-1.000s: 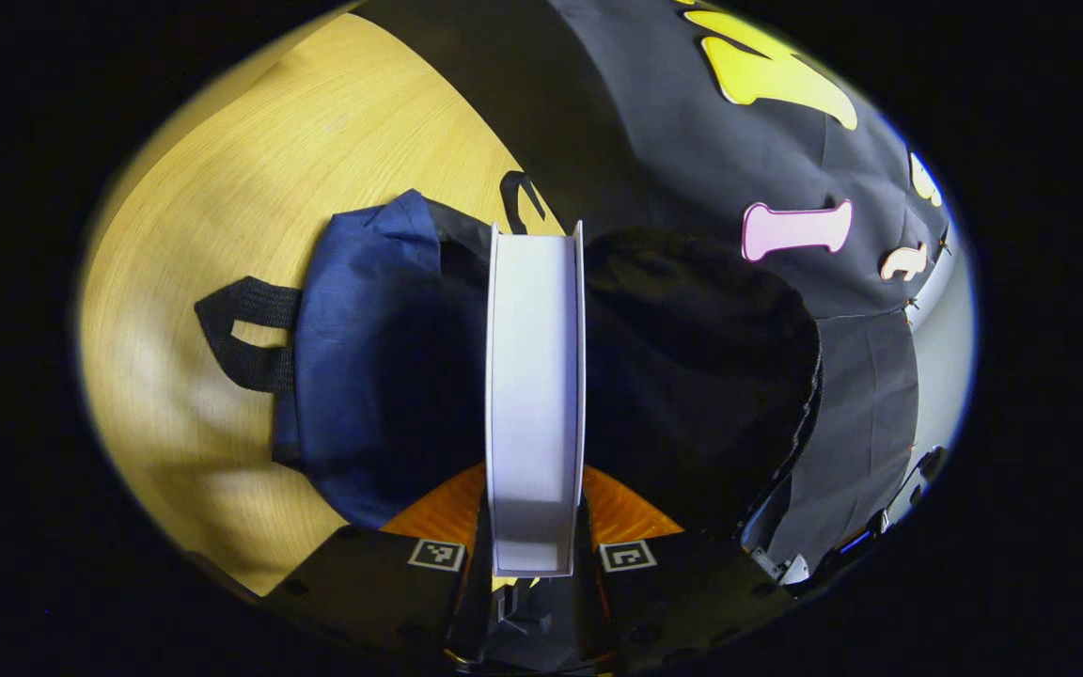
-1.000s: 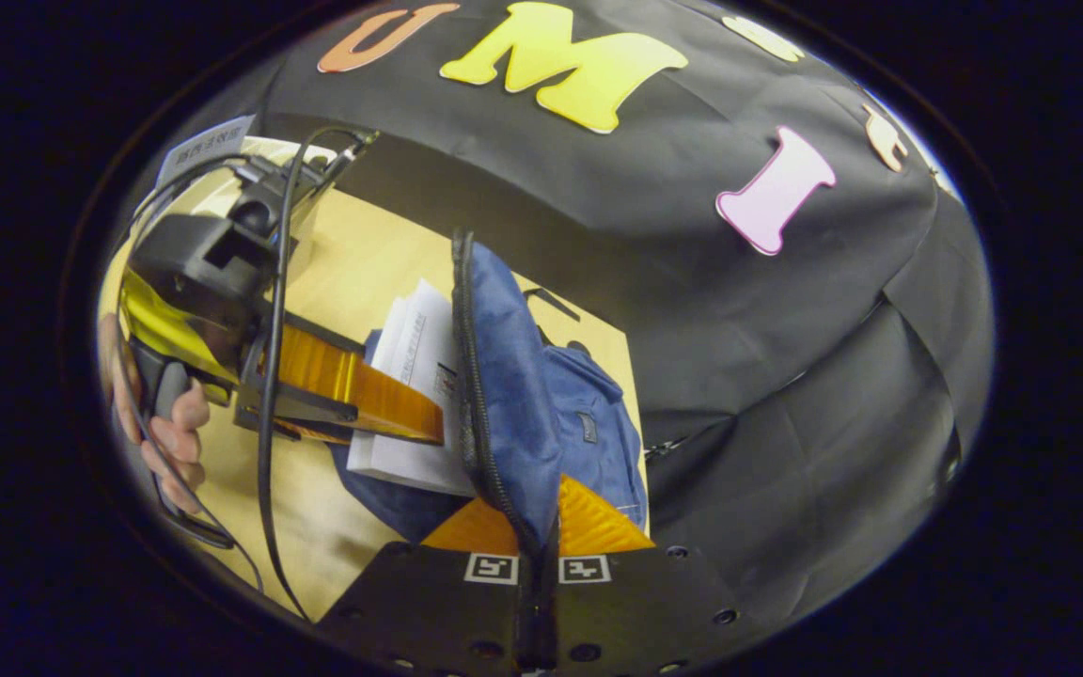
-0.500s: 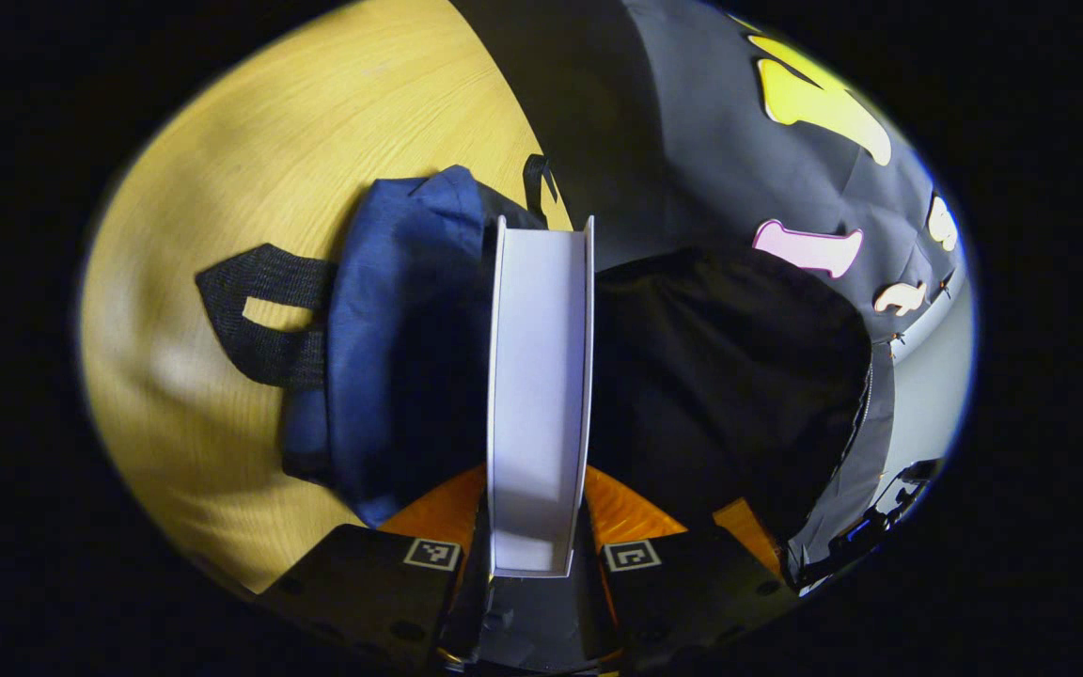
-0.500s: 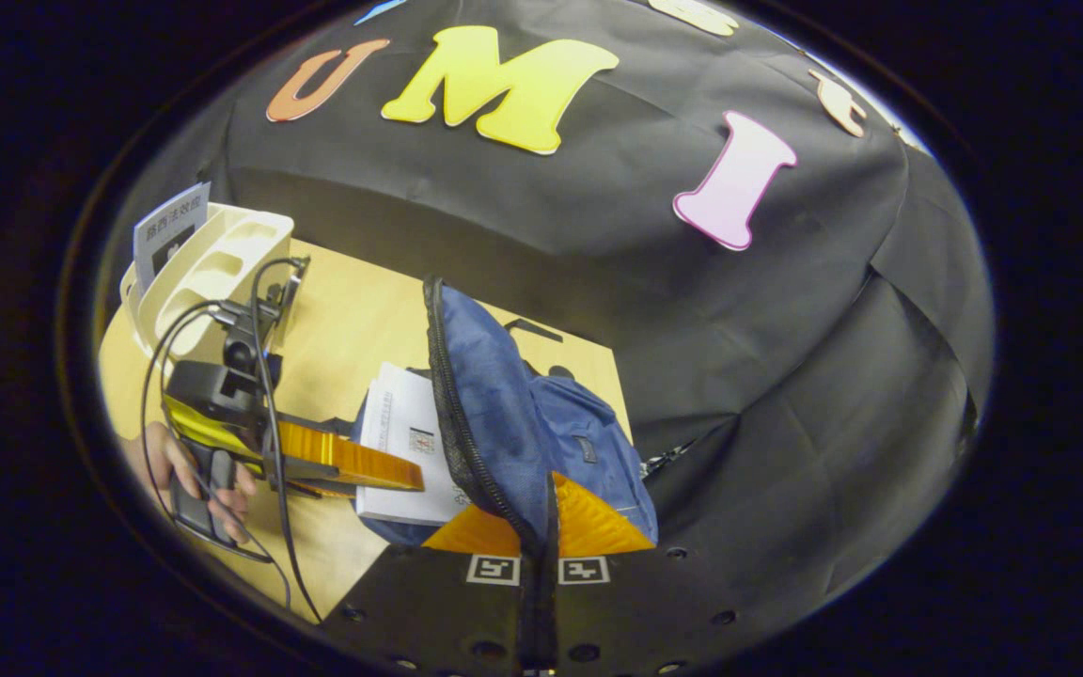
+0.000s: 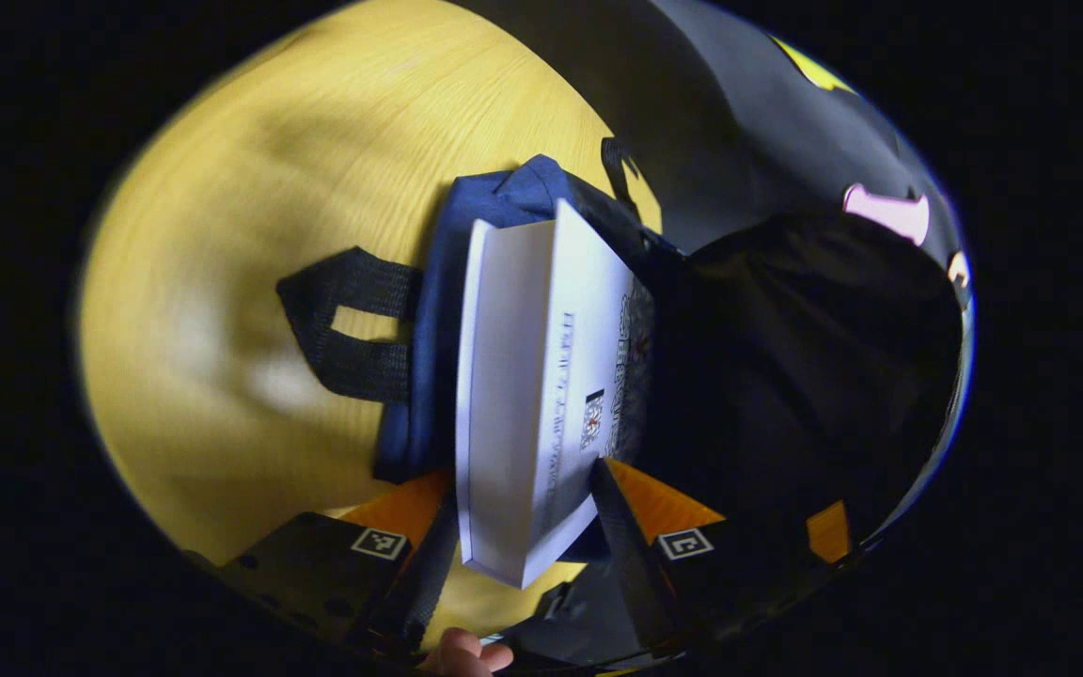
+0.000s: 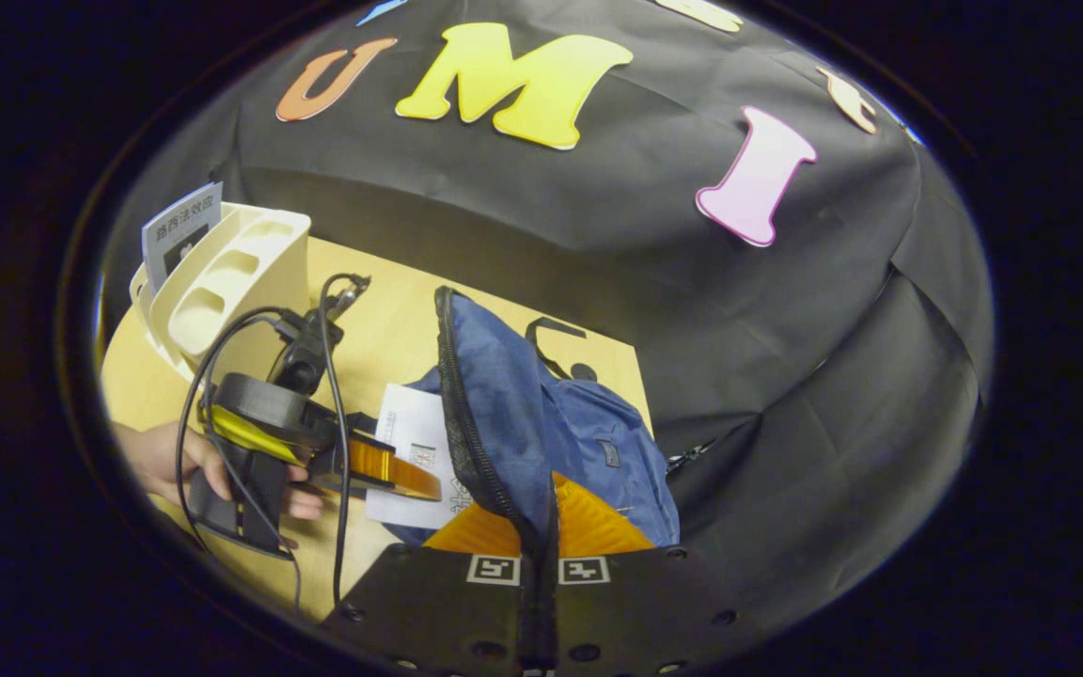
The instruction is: Open the schoolbag, grab two books from the bookshelf and put them into the schoolbag.
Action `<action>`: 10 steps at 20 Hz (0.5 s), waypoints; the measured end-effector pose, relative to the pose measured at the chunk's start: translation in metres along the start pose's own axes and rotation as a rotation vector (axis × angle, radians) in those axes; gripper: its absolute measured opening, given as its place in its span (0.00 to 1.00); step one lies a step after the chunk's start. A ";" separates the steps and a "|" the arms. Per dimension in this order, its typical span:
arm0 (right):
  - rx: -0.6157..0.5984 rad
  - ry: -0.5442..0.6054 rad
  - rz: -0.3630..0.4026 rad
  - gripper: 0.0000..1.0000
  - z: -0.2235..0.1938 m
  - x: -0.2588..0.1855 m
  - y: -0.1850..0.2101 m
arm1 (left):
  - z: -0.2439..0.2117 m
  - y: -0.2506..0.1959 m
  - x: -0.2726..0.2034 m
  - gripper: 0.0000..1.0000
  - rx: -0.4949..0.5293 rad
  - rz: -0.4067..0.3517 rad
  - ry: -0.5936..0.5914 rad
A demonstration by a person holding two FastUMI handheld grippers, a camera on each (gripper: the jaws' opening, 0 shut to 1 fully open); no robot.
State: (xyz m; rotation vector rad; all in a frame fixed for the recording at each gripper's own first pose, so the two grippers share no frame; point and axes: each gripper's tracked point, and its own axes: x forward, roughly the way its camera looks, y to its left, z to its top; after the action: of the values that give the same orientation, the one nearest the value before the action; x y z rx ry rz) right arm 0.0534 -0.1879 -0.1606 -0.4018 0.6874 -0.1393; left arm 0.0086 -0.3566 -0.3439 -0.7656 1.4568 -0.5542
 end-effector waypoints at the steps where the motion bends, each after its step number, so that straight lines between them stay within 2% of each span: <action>1: 0.003 0.000 0.001 0.02 -0.001 0.000 0.000 | 0.000 0.004 -0.006 0.84 0.026 0.055 0.013; 2: 0.003 -0.003 0.000 0.00 0.000 0.000 0.000 | 0.001 0.008 -0.013 0.85 0.052 0.113 0.024; 3: 0.002 -0.004 0.001 0.02 0.000 0.001 -0.001 | -0.005 0.016 -0.025 0.86 0.087 0.189 0.031; 4: 0.004 -0.005 0.001 0.02 0.001 0.002 -0.002 | 0.006 0.022 -0.037 0.81 0.117 0.268 0.034; 5: 0.008 -0.005 0.001 0.02 -0.001 0.001 -0.003 | 0.008 0.025 -0.049 1.00 0.145 0.313 0.022; 7: 0.017 -0.007 -0.001 0.00 -0.001 0.000 -0.004 | 0.016 0.021 -0.072 1.00 0.206 0.379 -0.021; 10: 0.024 -0.014 -0.005 0.00 0.002 -0.003 -0.007 | 0.034 0.019 -0.102 0.99 0.364 0.483 -0.125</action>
State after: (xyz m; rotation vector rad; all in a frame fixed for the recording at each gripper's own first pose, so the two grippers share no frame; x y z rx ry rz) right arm 0.0522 -0.1932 -0.1550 -0.3809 0.6707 -0.1491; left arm 0.0343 -0.2642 -0.2919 -0.1463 1.3142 -0.3737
